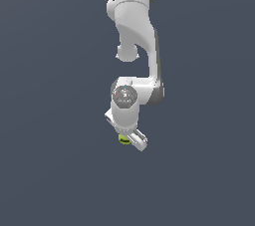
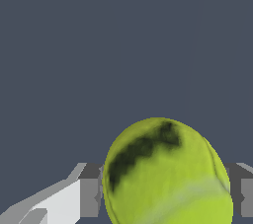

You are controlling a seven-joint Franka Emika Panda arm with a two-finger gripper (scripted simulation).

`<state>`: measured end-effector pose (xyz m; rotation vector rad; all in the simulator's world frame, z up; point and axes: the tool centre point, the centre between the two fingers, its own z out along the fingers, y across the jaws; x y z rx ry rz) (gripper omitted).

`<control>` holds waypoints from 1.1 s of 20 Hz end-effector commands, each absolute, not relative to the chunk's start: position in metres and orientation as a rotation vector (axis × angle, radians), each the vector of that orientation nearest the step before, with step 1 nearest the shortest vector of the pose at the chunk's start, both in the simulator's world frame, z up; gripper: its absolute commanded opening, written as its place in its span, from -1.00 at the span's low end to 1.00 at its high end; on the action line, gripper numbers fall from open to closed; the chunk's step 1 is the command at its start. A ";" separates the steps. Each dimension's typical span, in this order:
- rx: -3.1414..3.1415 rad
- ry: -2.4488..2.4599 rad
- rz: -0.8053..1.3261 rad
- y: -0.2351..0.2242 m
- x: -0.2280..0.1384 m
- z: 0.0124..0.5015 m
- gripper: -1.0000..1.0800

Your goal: Pick up the object and move it to a goal position.

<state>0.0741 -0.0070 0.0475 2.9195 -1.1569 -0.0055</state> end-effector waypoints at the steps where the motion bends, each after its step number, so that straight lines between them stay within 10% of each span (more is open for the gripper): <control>1: 2.921 -1.157 -0.002 -0.007 0.071 0.056 -1.00; 22: 2.922 -1.159 -0.003 -0.008 -0.008 0.203 -1.00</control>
